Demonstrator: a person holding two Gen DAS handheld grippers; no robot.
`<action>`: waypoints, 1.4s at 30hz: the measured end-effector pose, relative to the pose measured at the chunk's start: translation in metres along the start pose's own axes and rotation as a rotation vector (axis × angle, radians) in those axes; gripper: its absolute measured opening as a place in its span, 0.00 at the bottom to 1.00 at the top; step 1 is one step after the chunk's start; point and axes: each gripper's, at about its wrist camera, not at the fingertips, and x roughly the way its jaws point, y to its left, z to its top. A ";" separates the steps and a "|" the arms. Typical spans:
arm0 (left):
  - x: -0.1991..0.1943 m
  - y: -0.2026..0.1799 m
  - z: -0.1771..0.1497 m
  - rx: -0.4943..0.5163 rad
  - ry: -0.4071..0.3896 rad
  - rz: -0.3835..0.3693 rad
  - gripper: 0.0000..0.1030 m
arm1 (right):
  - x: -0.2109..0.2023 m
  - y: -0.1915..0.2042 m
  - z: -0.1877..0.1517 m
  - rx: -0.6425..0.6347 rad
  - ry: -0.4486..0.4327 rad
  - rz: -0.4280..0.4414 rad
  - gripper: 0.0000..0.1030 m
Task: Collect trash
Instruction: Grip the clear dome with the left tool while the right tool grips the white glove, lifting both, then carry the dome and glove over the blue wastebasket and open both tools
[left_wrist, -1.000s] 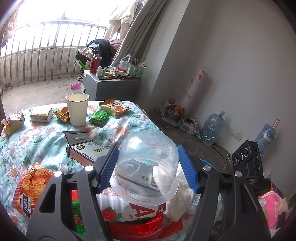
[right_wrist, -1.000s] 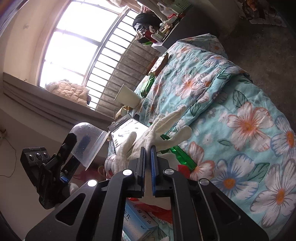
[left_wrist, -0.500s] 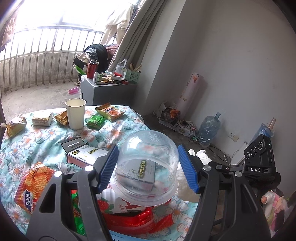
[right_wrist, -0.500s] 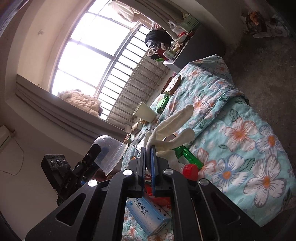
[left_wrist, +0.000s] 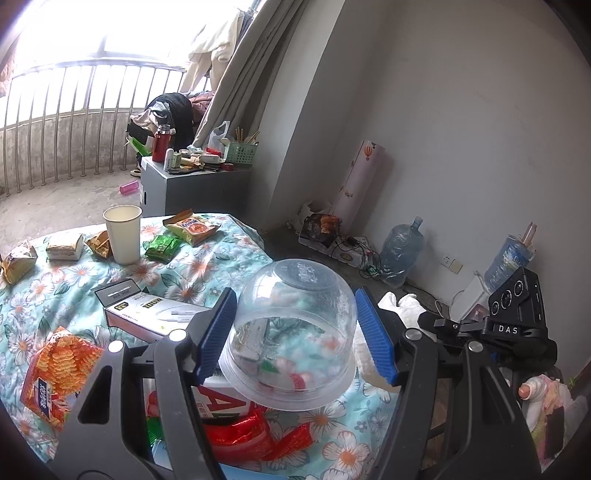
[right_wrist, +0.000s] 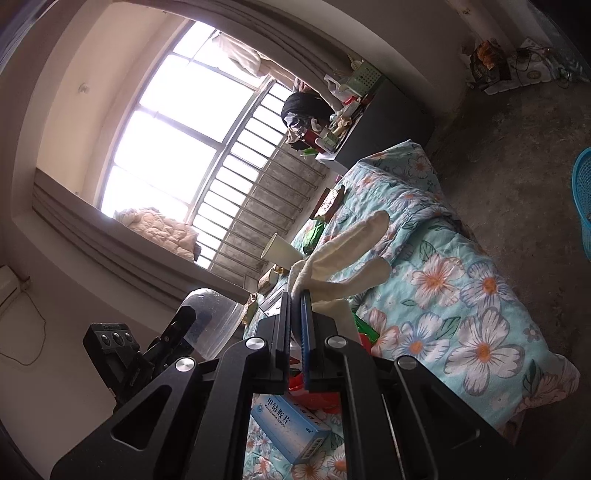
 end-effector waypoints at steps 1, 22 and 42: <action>0.001 -0.003 0.000 0.003 0.001 -0.004 0.60 | -0.003 -0.001 0.001 0.002 -0.006 0.001 0.05; 0.054 -0.074 -0.001 0.082 0.087 -0.092 0.60 | -0.046 -0.045 0.013 0.074 -0.102 0.002 0.05; 0.204 -0.198 -0.018 0.219 0.304 -0.279 0.60 | -0.136 -0.157 0.044 0.259 -0.305 -0.113 0.05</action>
